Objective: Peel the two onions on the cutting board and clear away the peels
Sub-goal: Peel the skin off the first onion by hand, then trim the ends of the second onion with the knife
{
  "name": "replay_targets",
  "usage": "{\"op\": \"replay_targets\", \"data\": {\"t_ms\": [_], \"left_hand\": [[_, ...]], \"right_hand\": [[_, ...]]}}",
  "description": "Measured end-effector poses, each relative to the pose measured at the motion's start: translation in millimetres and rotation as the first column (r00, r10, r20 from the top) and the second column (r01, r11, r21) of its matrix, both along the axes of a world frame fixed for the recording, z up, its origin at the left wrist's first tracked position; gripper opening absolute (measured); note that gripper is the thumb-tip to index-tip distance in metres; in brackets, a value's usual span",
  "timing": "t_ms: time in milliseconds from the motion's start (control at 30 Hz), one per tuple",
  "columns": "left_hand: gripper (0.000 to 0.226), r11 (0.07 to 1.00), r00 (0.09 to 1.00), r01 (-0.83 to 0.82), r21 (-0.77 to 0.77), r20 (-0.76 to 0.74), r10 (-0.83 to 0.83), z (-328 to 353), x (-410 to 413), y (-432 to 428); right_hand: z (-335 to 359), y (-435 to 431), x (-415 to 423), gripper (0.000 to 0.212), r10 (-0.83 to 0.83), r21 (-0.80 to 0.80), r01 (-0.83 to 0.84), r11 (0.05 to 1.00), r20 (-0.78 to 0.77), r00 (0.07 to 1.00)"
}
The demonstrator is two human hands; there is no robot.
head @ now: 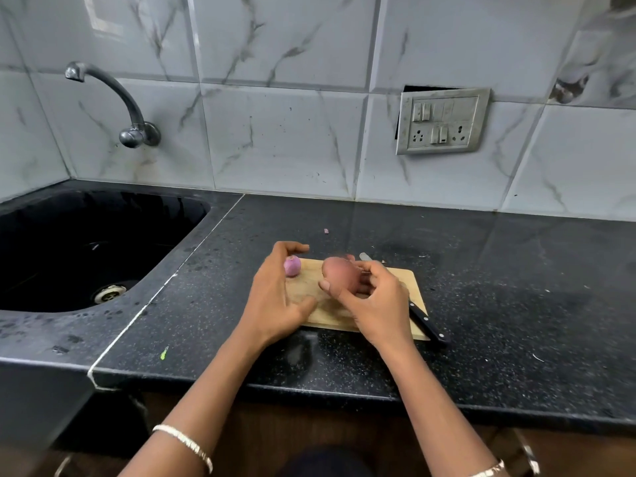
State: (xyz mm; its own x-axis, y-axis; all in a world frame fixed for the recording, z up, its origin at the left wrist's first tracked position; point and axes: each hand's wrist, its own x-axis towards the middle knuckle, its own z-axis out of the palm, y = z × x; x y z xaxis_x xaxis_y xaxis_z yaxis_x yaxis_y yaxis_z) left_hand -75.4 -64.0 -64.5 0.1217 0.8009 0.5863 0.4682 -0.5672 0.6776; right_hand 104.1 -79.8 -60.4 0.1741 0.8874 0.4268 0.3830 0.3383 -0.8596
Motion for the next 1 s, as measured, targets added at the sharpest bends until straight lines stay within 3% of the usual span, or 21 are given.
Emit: {"op": "replay_targets", "data": {"t_ms": [100, 300, 433, 500, 600, 700, 800, 1000], "left_hand": [[0.071, 0.998, 0.995, 0.049, -0.039, -0.08, -0.052, -5, 21, -6], [0.056, 0.999, 0.998, 0.028, -0.034, -0.054, -0.029, -2, 34, 6], [0.054, 0.997, 0.996, 0.077, -0.006, -0.047, -0.078, -6, 29, 10], [0.059, 0.995, 0.994, 0.1, -0.02, -0.044, -0.101, -9, 28, 12], [0.06, 0.992, 0.994, 0.103, -0.069, -0.026, -0.105, -11, 28, 14], [0.057, 0.986, 0.991, 0.132, -0.106, 0.008, -0.131, -12, 28, 16], [0.055, 0.979, 0.988, 0.155, -0.134, 0.013, -0.155, -12, 28, 17], [0.055, 0.977, 0.988, 0.148, -0.154, -0.02, -0.152, -12, 29, 17]], "right_hand": [[-3, 4, -1, 0.051, -0.067, 0.005, 0.067, 0.998, -0.035, 0.997], [-5, 5, 2, 0.053, -0.09, -0.061, 0.091, 0.994, 0.03, 0.996], [4, -7, 8, 0.036, -0.061, -0.084, 0.063, 0.994, 0.02, 0.998], [12, -17, 16, 0.029, -0.12, -0.018, 0.121, 0.992, 0.063, 0.991], [19, -30, 37, 0.018, -0.382, 0.126, 0.361, 0.924, 0.349, 0.856], [19, -36, 55, 0.024, -0.37, -0.006, 0.499, 0.867, 0.663, 0.651], [14, -38, 59, 0.031, -0.243, -0.129, 0.491, 0.861, 0.744, 0.623], [15, -33, 52, 0.028, -0.19, -0.108, 0.509, 0.854, 0.847, 0.497]]}}
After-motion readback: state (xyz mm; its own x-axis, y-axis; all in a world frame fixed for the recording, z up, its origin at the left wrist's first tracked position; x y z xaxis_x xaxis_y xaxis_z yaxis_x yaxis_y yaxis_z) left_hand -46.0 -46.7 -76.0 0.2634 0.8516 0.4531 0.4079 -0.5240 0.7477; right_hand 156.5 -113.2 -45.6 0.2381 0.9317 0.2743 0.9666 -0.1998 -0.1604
